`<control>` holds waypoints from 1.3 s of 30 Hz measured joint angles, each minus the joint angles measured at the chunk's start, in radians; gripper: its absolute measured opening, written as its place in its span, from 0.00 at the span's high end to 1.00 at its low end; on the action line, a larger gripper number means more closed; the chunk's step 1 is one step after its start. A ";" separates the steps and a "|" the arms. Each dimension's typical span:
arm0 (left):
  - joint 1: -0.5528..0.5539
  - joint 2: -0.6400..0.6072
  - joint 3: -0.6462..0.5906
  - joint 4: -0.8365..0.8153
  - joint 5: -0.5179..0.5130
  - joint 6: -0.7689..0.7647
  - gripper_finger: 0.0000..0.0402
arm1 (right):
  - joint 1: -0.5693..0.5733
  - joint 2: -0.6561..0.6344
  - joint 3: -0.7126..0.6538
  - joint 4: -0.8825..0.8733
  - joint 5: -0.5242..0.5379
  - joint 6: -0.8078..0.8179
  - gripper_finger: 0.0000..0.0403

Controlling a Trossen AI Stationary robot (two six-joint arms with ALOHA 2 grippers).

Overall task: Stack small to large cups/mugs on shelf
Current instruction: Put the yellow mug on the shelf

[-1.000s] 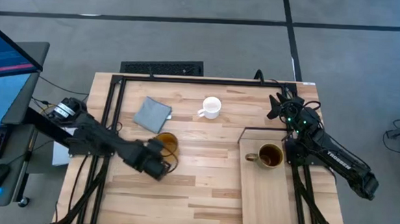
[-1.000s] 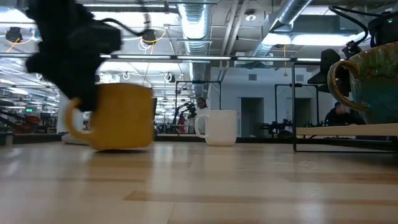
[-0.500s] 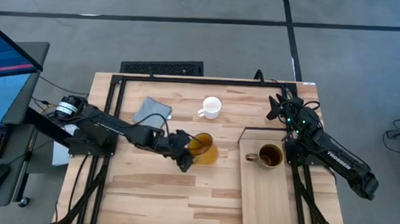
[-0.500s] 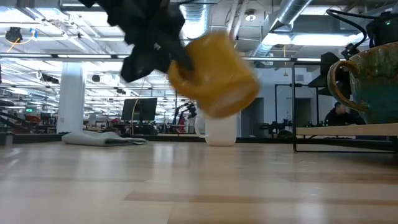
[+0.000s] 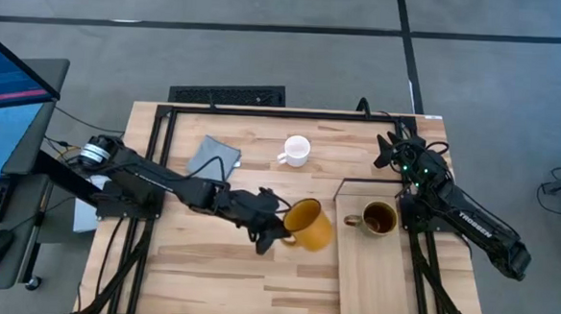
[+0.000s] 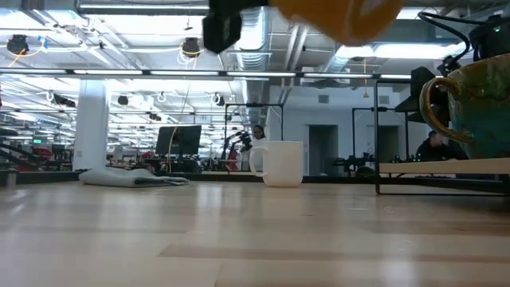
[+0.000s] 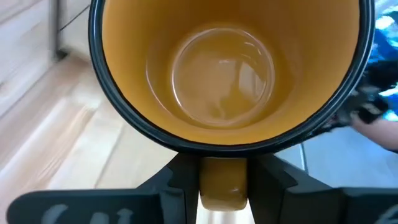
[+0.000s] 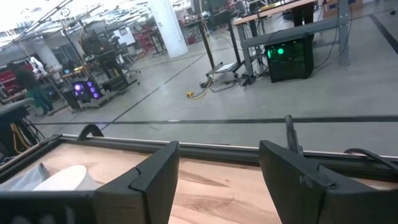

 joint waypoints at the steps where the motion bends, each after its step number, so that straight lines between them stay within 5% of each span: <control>1: -0.001 0.003 0.020 -0.009 0.005 0.011 0.79 | 0.000 0.000 0.000 0.000 0.000 0.000 0.39; 12: -0.014 0.141 0.273 -0.243 -0.037 0.127 0.79 | 0.000 0.035 0.001 -0.002 0.001 0.000 0.39; 35: -0.007 0.746 1.195 -0.645 -0.030 0.296 0.79 | 0.000 0.048 0.001 -0.002 0.000 0.000 0.39; 39: 0.009 0.769 1.210 -0.617 -0.009 0.284 0.79 | 0.001 0.048 0.001 -0.002 0.000 0.000 0.39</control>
